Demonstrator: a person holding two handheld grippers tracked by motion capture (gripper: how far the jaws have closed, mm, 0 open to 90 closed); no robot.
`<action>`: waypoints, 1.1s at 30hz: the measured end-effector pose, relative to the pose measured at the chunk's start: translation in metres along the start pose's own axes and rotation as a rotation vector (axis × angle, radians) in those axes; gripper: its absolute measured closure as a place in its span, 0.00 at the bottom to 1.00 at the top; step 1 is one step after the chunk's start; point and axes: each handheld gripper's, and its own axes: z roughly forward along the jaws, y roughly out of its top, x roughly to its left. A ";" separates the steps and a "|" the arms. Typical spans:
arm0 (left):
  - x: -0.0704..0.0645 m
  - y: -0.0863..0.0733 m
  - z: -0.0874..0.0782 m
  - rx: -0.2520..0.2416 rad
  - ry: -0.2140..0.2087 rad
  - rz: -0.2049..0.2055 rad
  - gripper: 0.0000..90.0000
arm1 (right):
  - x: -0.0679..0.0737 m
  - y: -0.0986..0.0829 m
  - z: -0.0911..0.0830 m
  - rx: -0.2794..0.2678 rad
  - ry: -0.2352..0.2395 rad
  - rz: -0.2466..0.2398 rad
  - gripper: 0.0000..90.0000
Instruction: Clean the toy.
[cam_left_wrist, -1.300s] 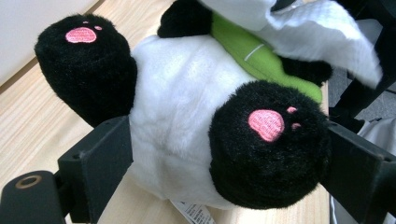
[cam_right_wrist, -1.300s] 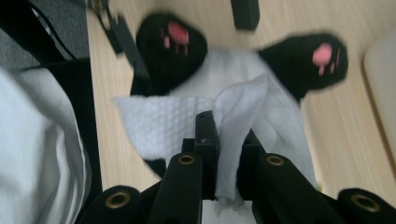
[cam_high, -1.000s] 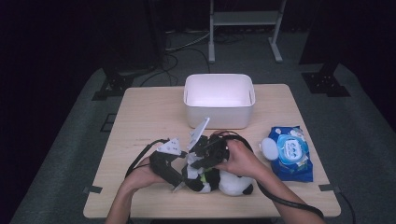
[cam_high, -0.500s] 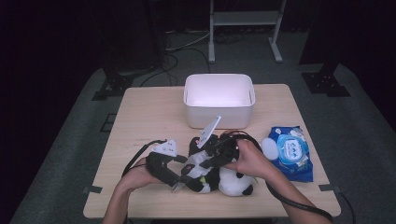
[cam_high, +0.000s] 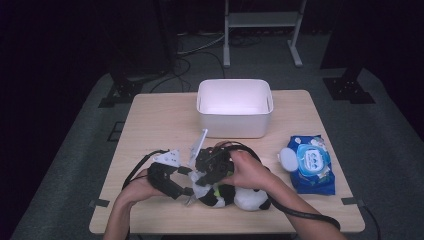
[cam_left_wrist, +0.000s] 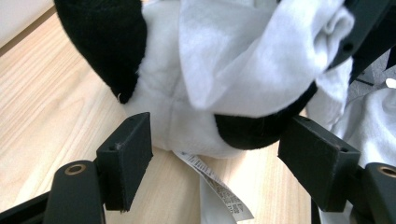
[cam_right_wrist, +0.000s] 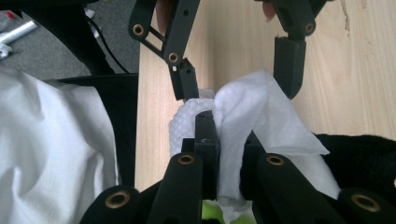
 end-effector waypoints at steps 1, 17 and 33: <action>0.001 0.000 0.000 0.000 0.001 -0.001 0.28 | -0.001 -0.001 -0.001 -0.003 0.004 0.008 0.93; -0.002 0.005 -0.006 -0.043 0.000 0.002 0.28 | -0.024 -0.046 -0.006 0.002 0.019 0.150 0.92; -0.004 0.011 -0.001 -0.069 -0.017 -0.013 0.28 | -0.014 -0.040 -0.002 0.025 0.007 0.116 0.93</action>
